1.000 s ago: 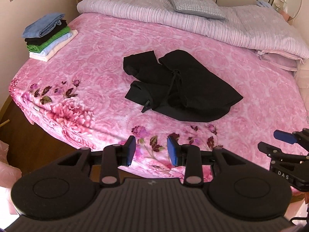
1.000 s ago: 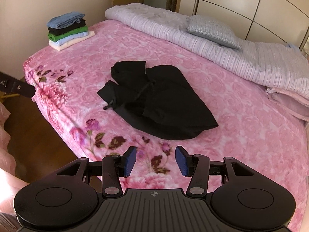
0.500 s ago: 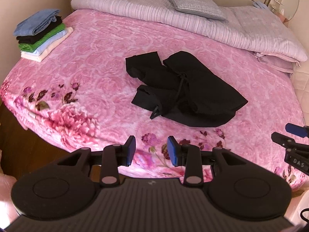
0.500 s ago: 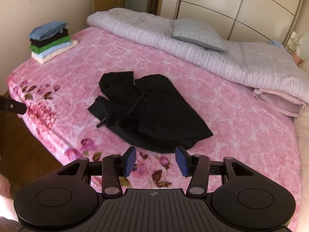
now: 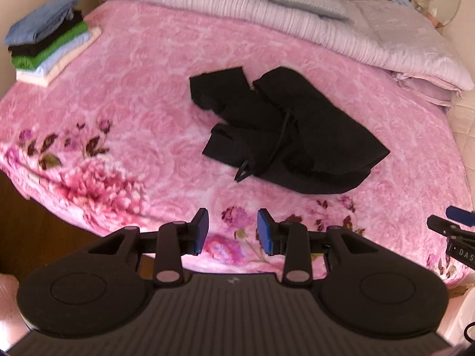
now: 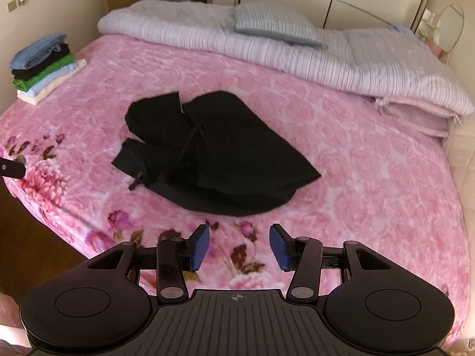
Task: Fold clothes
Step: 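Move both open grippers toward the black garment on the bed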
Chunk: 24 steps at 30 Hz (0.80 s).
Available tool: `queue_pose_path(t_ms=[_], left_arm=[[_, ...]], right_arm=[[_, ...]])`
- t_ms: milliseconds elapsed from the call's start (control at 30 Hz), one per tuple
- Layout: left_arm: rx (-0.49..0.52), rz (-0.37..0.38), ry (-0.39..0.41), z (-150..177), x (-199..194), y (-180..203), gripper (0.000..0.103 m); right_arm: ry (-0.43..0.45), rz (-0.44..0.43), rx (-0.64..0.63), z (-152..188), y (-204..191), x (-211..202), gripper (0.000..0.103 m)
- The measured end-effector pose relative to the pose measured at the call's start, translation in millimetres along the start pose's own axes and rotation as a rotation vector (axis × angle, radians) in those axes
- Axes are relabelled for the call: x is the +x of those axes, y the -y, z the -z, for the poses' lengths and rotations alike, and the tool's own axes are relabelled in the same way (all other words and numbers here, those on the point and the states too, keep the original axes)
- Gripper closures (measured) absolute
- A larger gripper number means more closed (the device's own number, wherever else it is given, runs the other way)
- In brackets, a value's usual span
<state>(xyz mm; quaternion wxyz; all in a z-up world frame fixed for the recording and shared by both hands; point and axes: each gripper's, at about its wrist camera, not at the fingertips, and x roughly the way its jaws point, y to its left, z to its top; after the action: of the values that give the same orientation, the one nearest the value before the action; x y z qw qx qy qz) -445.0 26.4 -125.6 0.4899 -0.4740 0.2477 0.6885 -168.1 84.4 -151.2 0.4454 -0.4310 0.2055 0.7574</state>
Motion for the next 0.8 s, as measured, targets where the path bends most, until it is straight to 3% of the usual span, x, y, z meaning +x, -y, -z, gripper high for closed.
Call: queue_pose_path(t_ms=[233,400,800], left_arm=[[-0.083,-0.011,-0.05,2,40,-10,0.071],[-0.147,-0.022,-0.062,-6,61,-2,0.071],[-0.341,-0.067,-0.071,-20,136,21,0.071]], right_arm=[[-0.036,0.015,-0.117,7,6,55,0.054],[-0.015,0.021,-0.243,2,22,81,0.054],[-0.037,-0.045,-0.451,-1,67,164,0.054]])
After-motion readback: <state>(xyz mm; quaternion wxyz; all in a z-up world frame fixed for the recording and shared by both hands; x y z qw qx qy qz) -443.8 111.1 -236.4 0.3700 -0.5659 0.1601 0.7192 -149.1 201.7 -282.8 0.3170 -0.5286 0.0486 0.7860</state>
